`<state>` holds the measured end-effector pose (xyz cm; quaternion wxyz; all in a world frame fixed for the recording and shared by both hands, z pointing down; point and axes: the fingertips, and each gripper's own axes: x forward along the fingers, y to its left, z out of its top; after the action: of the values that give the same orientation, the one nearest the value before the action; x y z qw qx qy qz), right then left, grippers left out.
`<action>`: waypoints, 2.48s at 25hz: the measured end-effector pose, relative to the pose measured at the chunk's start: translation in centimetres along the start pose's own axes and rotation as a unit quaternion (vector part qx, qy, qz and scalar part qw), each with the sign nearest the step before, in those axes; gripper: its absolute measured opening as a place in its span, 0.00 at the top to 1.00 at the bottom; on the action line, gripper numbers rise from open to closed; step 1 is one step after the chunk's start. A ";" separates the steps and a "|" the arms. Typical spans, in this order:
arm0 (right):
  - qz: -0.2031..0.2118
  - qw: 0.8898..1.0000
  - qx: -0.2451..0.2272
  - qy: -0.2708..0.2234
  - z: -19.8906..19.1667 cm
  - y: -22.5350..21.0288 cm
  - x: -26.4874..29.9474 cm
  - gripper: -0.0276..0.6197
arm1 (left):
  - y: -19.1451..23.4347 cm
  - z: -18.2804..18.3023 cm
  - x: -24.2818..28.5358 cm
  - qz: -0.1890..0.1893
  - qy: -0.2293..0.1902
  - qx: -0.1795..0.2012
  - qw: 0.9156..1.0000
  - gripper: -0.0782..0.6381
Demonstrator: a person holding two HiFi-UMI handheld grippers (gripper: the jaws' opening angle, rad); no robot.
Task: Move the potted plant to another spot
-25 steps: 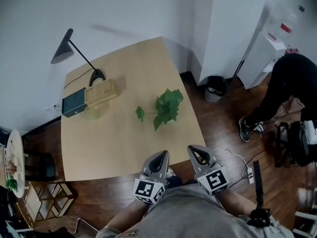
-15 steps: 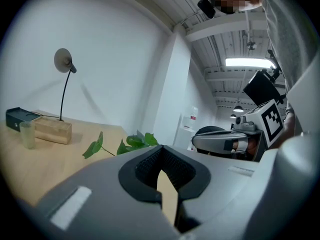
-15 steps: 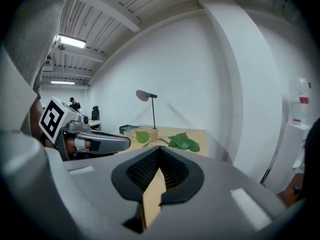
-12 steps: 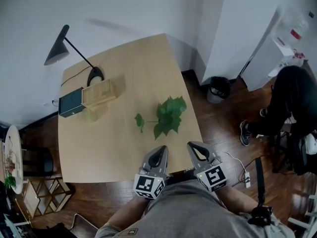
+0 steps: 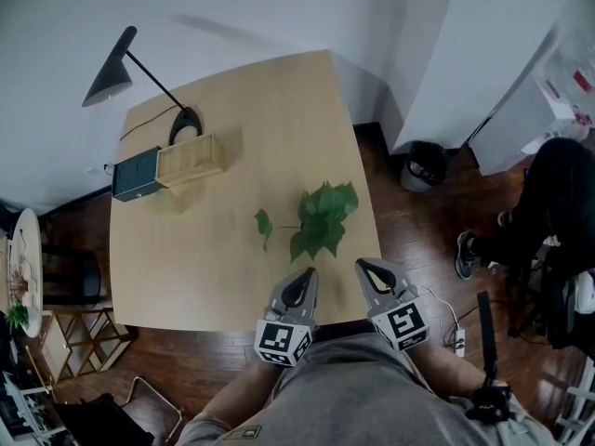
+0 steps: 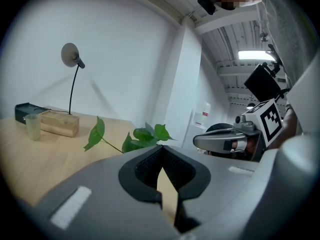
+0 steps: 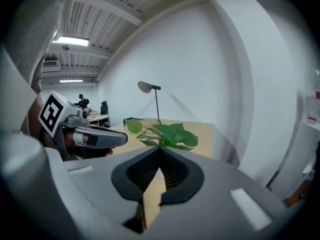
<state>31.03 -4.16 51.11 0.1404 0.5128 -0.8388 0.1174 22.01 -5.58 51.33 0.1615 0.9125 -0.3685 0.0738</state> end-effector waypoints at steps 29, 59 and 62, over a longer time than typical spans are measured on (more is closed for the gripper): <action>0.109 0.987 -0.064 0.100 -10.5 -1.7 9.7 0.60 | 6.5 -10.1 6.0 0.086 0.082 0.034 0.992 0.90; 0.186 0.969 -0.137 0.087 -9.3 0.6 17.2 0.21 | 8.2 -9.8 6.2 0.090 0.078 0.047 0.992 0.90; 0.187 0.970 -0.131 0.080 -9.0 0.5 17.1 0.21 | 8.2 -9.3 6.1 0.090 0.073 0.049 0.992 0.90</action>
<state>24.19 -15.08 65.56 0.2490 0.3127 -0.9139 0.0712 20.58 -11.82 63.59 0.1358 0.8746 -0.4323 0.1725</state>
